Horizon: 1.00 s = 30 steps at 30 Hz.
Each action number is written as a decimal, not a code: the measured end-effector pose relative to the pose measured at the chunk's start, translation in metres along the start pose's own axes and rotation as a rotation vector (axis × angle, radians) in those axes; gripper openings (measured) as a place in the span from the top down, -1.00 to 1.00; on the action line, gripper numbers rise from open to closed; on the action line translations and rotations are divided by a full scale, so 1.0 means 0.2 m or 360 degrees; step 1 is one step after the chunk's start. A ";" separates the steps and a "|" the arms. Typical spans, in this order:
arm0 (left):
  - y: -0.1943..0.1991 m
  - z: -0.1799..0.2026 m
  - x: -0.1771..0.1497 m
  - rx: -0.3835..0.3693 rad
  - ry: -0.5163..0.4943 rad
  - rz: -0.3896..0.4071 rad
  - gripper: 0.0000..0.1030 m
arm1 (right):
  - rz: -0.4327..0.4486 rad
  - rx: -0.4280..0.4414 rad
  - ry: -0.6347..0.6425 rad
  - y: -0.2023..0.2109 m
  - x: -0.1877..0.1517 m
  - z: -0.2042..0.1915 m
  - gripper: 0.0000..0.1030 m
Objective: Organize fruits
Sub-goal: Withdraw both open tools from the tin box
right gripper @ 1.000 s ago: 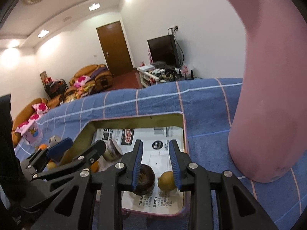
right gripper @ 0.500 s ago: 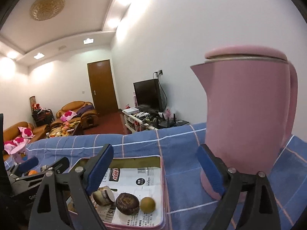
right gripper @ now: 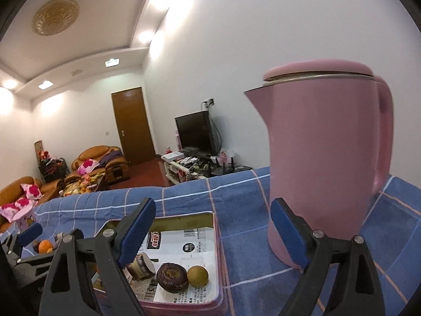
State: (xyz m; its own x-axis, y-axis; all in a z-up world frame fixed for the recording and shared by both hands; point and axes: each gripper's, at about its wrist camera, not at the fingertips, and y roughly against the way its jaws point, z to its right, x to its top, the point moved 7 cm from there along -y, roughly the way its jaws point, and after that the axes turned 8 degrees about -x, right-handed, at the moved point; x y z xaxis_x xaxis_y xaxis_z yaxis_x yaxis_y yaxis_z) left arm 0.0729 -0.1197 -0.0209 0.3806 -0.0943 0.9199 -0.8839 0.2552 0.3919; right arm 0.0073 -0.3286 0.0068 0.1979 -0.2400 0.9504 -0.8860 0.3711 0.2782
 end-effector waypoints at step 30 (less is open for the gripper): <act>0.09 -0.19 -0.07 -0.0070 0.0026 -0.0051 -1.00 | -0.0019 -0.0104 -0.0014 0.18 -0.08 -0.23 -0.75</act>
State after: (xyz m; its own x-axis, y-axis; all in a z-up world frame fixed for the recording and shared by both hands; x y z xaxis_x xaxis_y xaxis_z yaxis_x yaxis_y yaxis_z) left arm 0.0618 -0.0770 -0.0264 0.4131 -0.0875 0.9065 -0.8586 0.2943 0.4197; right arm -0.0090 -0.2690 0.0074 0.2042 -0.2526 0.9458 -0.8542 0.4259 0.2982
